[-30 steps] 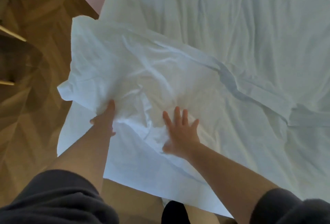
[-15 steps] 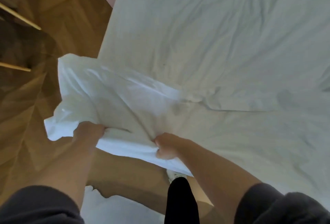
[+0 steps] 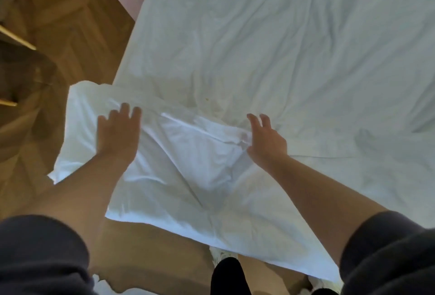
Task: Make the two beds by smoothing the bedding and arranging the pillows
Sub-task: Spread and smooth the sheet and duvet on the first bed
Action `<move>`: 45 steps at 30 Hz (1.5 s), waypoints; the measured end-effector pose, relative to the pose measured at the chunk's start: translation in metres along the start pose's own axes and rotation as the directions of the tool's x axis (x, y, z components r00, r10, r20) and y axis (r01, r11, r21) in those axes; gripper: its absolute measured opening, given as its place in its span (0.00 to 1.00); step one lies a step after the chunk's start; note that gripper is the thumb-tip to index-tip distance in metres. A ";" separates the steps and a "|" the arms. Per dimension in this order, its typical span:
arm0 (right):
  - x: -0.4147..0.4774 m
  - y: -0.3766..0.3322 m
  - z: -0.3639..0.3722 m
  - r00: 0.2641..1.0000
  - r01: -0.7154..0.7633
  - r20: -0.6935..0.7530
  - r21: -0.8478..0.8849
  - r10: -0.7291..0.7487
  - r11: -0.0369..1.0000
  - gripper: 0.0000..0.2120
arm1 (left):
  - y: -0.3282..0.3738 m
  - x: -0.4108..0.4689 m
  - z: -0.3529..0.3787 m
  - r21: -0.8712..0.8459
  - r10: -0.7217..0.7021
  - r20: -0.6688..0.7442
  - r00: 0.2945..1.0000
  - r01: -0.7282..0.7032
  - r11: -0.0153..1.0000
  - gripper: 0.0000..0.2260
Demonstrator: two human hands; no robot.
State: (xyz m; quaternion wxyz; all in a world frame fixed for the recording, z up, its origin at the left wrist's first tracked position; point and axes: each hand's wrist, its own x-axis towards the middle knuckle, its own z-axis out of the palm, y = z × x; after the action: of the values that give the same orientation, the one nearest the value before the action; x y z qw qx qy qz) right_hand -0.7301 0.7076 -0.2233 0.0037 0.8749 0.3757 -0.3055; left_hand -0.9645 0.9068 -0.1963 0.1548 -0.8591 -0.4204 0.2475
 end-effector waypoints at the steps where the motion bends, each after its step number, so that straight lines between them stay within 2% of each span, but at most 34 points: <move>1: 0.006 0.006 -0.001 0.998 -0.023 0.058 -0.041 0.026 0.999 0.31 | 0.008 0.013 -0.001 -0.038 0.076 0.041 0.996 -0.074 0.997 0.34; 3: 0.012 0.016 -0.002 0.986 -0.065 0.144 -0.149 0.087 0.987 0.24 | 0.027 0.037 -0.004 -0.133 0.186 0.133 0.974 -0.169 0.977 0.43; 4: 0.013 0.020 -0.004 0.978 -0.072 0.178 -0.196 0.108 0.978 0.20 | 0.037 0.046 -0.006 -0.185 0.217 0.169 0.961 -0.185 0.965 0.43; 5: 0.013 0.024 -0.004 0.972 -0.072 0.201 -0.220 0.117 0.973 0.17 | 0.046 0.053 -0.007 -0.235 0.240 0.196 0.951 -0.192 0.953 0.40; 7: 0.011 0.031 -0.010 0.979 -0.078 0.172 -0.174 0.108 0.982 0.14 | 0.056 0.059 -0.014 -0.290 0.239 0.236 0.942 -0.166 0.942 0.25; 8: 0.010 0.034 -0.017 0.989 -0.082 0.111 -0.118 0.095 0.990 0.13 | 0.058 0.062 -0.020 -0.306 0.197 0.228 0.953 -0.122 0.944 0.19; 10: 0.011 0.040 -0.036 0.991 -0.109 -0.080 0.021 0.111 0.994 0.11 | 0.057 0.074 -0.040 -0.370 0.074 0.142 0.987 -0.017 0.929 0.14; 12: 0.020 0.042 -0.061 0.939 -0.152 -0.281 0.174 0.197 0.973 0.10 | 0.058 0.097 -0.069 -0.429 -0.035 0.001 0.999 0.032 0.903 0.13; 14: 0.041 0.047 -0.089 0.875 -0.140 -0.405 0.313 0.266 0.939 0.10 | 0.065 0.128 -0.099 -0.455 -0.089 -0.113 0.990 0.028 0.890 0.17; 15: 0.050 0.050 -0.098 0.871 -0.095 -0.423 0.350 0.248 0.932 0.12 | 0.072 0.139 -0.109 -0.430 -0.101 -0.101 0.990 0.048 0.901 0.24; 17: 0.062 0.057 -0.098 0.936 0.004 -0.335 0.326 0.111 0.946 0.25 | 0.095 0.149 -0.112 -0.382 -0.132 0.049 0.990 0.141 0.913 0.39; 18: 0.065 0.061 -0.085 0.969 0.017 -0.244 0.255 0.048 0.967 0.32 | 0.110 0.147 -0.104 -0.398 -0.140 0.146 0.979 0.188 0.898 0.42; 19: 0.065 0.065 -0.066 0.990 0.002 -0.142 0.135 0.017 0.991 0.36 | 0.125 0.141 -0.091 -0.425 -0.118 0.234 0.965 0.211 0.880 0.42; 21: 0.061 0.074 -0.023 0.999 -0.013 0.039 -0.110 0.017 0.994 0.37 | 0.153 0.121 -0.059 -0.452 -0.050 0.325 0.944 0.202 0.869 0.39; 22: 0.061 0.079 -0.006 0.995 -0.006 0.094 -0.164 0.022 0.986 0.37 | 0.164 0.113 -0.045 -0.442 -0.039 0.343 0.939 0.197 0.875 0.38; 24: 0.062 0.092 0.010 0.994 0.025 0.110 -0.191 -0.004 0.981 0.36 | 0.184 0.103 -0.029 -0.430 -0.047 0.340 0.939 0.200 0.880 0.37; 27: 0.058 0.121 0.003 0.993 0.107 0.069 -0.206 -0.094 0.973 0.32 | 0.215 0.084 -0.037 -0.403 -0.018 0.303 0.953 0.145 0.904 0.35; 31: 0.032 0.187 -0.021 0.997 0.072 0.023 -0.177 -0.069 0.982 0.29 | 0.266 0.050 -0.075 -0.444 0.130 0.256 0.958 -0.003 0.896 0.35; 34: 0.000 0.254 -0.042 0.997 0.081 0.027 -0.169 -0.077 0.982 0.32 | 0.326 0.023 -0.121 -0.428 0.359 0.148 0.922 -0.267 0.864 0.33; 36: -0.020 0.305 -0.050 0.997 0.076 0.002 -0.174 -0.077 0.982 0.26 | 0.376 0.005 -0.158 -0.428 0.510 0.054 0.858 -0.442 0.788 0.28; 38: -0.036 0.355 -0.061 0.997 -0.015 -0.071 -0.141 0.004 0.990 0.23 | 0.428 -0.015 -0.196 -0.431 0.603 -0.048 0.797 -0.561 0.707 0.20; 40: -0.046 0.405 -0.077 0.978 -0.160 -0.155 -0.100 0.143 0.982 0.26 | 0.475 -0.030 -0.226 -0.444 0.623 -0.112 0.774 -0.600 0.665 0.16; 43: -0.056 0.486 -0.096 0.909 -0.350 -0.259 -0.051 0.326 0.935 0.33 | 0.537 -0.049 -0.249 -0.499 0.614 -0.087 0.784 -0.568 0.655 0.23; 45: -0.069 0.542 -0.100 0.856 -0.471 -0.244 -0.005 0.456 0.882 0.38 | 0.570 -0.060 -0.255 -0.528 0.598 -0.003 0.801 -0.509 0.679 0.32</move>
State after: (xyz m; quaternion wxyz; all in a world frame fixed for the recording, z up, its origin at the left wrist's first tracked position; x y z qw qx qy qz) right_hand -0.3556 0.2971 -0.2258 0.0606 0.9690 0.1614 -0.1771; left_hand -0.4862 0.5032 -0.2369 -0.1940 -0.9308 -0.2007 0.2360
